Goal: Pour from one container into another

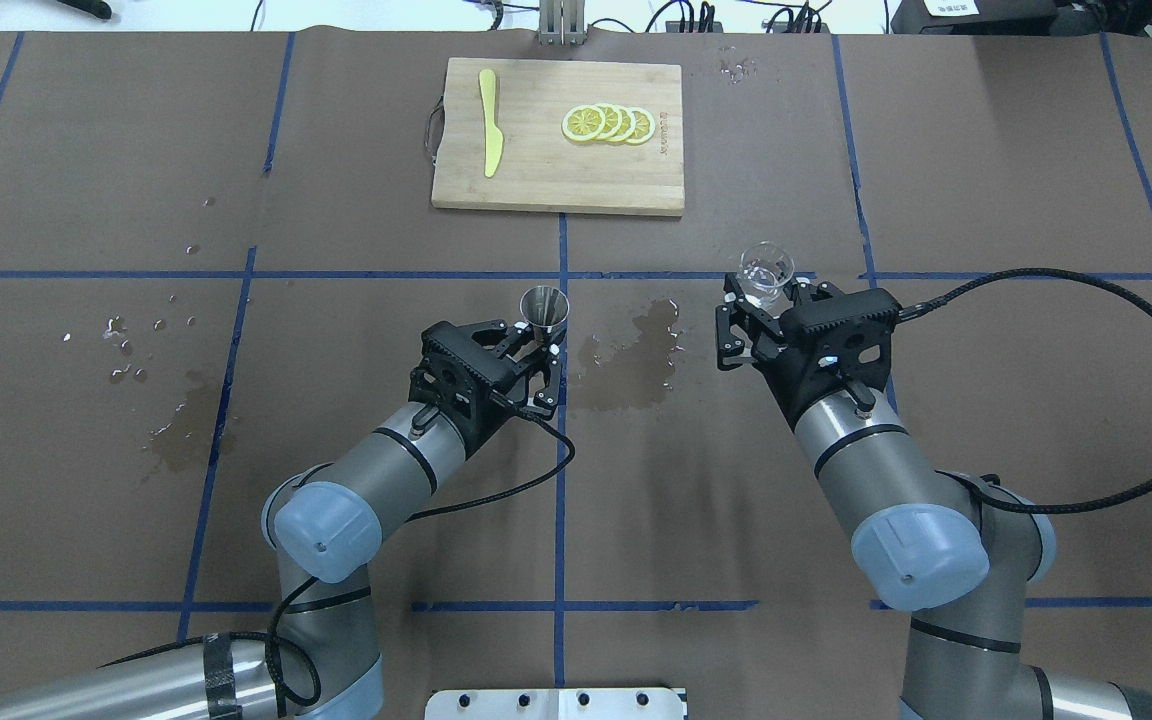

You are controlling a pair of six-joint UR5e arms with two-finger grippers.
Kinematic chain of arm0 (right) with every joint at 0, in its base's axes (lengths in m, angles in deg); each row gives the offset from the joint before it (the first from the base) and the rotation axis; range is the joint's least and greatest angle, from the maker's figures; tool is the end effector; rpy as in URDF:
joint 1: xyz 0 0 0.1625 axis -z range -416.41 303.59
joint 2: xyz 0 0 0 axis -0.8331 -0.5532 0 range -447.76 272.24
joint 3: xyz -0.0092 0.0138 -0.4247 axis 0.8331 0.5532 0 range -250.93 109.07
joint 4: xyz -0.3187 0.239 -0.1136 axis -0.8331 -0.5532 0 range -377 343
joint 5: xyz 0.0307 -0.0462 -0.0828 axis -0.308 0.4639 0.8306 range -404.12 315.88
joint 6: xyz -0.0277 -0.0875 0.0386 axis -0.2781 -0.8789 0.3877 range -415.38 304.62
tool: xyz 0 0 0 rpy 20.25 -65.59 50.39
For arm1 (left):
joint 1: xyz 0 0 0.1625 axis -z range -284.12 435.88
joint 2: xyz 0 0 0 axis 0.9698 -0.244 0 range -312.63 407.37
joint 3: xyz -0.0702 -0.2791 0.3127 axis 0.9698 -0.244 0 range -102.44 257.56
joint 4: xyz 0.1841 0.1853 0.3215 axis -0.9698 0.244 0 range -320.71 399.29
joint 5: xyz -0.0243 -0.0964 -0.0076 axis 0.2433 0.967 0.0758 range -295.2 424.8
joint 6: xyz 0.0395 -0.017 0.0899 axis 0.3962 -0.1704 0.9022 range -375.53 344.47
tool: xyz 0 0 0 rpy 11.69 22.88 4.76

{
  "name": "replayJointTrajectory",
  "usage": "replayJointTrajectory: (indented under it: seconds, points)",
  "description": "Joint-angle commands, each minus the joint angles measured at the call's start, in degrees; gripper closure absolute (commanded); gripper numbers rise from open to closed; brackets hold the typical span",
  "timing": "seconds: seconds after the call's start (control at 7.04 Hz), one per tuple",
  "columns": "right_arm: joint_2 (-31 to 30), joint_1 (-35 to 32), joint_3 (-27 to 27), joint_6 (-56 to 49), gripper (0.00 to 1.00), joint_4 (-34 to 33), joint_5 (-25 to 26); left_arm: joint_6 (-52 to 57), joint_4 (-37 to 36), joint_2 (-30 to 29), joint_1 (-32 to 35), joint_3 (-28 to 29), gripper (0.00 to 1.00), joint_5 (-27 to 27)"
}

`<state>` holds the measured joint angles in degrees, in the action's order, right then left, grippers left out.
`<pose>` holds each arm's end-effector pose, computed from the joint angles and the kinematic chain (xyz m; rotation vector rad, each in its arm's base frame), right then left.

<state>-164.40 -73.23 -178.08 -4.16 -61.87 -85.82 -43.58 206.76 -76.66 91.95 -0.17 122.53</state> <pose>-0.4425 -0.3506 0.2967 1.1927 -0.7508 0.2378 0.5915 -0.3645 0.2572 1.3612 1.0320 0.1080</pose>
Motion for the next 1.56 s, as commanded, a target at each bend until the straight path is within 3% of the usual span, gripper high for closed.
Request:
replayJointTrajectory:
  seconds: [0.0, 0.43, 0.85, 1.14, 1.42]
  points:
    - [4.64, 0.20, -2.80, -1.03, 1.00, -9.68, -0.58, 4.91, 0.13, -1.03, -0.07, 0.21, 1.00, 0.00]
    - [9.21, 1.96, -5.87, -1.03, 1.00, -21.62, -0.24, 5.02, 0.22, -1.74, -0.42, 0.57, 1.00, 0.00]
    - [9.76, 2.75, -6.14, -1.12, 1.00, -23.60, 0.03, 5.02, 0.22, -2.53, -0.51, 1.62, 1.00, 0.00]
    - [14.05, 3.45, -6.05, -1.03, 1.00, -31.75, 0.56, 5.11, 0.13, -2.79, -0.51, 2.06, 1.00, -0.08]
    - [14.33, 4.95, -5.61, -1.21, 1.00, -32.30, 1.86, 5.11, 0.13, -2.80, -0.51, 1.89, 1.00, -0.08]
